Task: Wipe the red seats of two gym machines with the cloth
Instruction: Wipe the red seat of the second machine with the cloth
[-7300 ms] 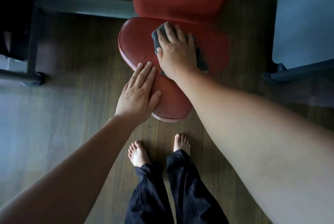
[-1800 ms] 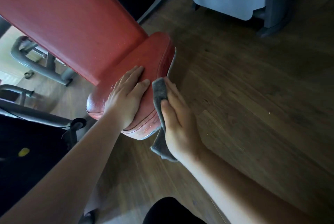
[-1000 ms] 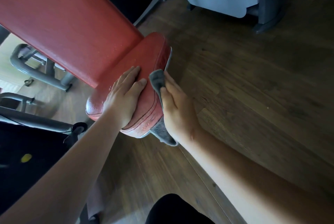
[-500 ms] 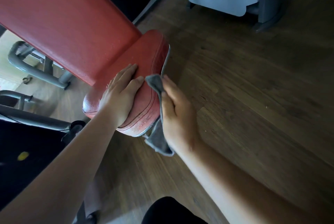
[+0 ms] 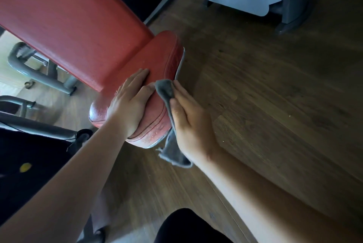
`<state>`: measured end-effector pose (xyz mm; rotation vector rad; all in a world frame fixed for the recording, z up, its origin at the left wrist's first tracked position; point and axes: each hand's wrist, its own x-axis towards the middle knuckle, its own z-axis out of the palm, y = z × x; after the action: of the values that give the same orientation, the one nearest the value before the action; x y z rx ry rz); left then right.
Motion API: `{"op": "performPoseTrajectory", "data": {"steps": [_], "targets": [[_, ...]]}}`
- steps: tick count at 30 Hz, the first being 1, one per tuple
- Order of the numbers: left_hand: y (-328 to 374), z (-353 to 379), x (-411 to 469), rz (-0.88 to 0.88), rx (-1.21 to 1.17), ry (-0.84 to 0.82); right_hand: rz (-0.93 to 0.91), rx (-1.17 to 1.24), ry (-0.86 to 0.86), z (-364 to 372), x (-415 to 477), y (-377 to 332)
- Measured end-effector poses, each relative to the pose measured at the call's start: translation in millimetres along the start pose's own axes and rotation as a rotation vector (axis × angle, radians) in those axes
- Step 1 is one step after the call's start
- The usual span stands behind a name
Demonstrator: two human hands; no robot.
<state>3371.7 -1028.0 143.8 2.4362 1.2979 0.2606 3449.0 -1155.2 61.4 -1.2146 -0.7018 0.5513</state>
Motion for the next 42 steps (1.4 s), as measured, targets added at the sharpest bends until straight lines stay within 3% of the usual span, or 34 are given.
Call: {"op": "performPoseTrajectory", "data": {"steps": [3, 8, 15, 25, 28, 31, 36, 38, 42], "targets": [[0.4, 0.2, 0.8, 0.005, 0.006, 0.007, 0.014, -0.013, -0.013, -1.7, 21.5, 0.4], [1.2, -0.5, 0.4, -0.004, 0.003, 0.007, -0.025, -0.041, -0.003, -3.3, -19.8, -5.8], [1.6, -2.0, -1.6, -0.015, 0.067, 0.022, 0.026, -0.094, -0.074, -6.1, 20.4, -4.4], [20.1, -20.9, -18.0, 0.023, 0.184, -0.032, -0.006, -0.528, -0.153, -48.0, 36.5, -68.0], [41.3, -34.4, -37.5, -0.022, 0.05, 0.013, -0.067, -0.576, -0.127, -51.0, 48.6, -103.9], [65.5, -42.6, -66.4, -0.02, -0.239, 0.116, -0.076, -0.522, -0.142, -39.7, 54.0, -138.5], [94.0, -39.2, -101.5, -0.011, -0.995, 0.157, 0.104, -0.202, -0.145, -5.1, 43.4, -176.8], [94.8, -39.8, -107.9, -0.008, -1.051, 0.159, 0.219, -0.048, -0.188, 2.2, 36.8, -182.0], [93.5, -39.5, -110.7, -0.039, -0.735, 0.308, 0.314, 0.098, -0.241, 7.5, 25.5, -180.1]]}}
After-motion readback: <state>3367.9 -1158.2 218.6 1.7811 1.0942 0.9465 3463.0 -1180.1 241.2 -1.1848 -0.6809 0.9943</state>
